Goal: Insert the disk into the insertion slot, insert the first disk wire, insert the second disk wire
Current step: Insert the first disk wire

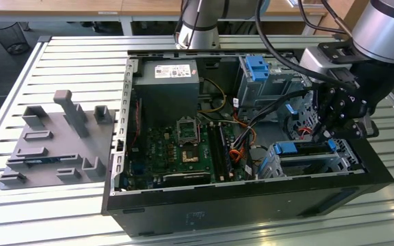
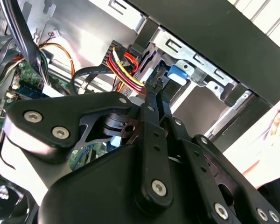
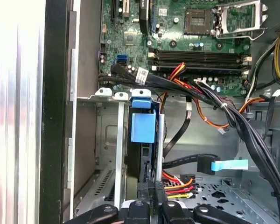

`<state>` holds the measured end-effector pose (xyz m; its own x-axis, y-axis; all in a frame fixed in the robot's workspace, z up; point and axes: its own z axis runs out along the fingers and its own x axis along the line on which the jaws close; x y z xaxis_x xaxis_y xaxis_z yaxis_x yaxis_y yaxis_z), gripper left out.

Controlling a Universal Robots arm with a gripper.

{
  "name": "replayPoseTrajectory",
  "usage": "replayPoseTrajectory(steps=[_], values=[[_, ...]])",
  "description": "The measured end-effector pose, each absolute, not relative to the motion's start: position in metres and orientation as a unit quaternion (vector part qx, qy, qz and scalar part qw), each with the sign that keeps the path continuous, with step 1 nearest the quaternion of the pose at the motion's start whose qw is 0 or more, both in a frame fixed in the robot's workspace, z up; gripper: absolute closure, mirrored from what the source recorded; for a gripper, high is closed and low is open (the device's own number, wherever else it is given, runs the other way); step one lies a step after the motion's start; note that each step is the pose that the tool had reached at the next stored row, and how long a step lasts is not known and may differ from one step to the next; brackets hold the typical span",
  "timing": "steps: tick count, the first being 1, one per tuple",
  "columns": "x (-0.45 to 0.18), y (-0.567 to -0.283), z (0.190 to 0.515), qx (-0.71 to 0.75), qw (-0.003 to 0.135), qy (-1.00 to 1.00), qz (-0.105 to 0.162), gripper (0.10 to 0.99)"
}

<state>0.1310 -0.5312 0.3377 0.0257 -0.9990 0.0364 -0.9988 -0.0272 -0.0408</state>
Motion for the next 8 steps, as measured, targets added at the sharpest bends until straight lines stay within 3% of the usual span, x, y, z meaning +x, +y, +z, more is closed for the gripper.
replayPoseTrajectory(steps=[8], values=[[0.1285, -0.5314, 0.3345, -0.715, 0.004, 0.699, -0.029, 0.918]])
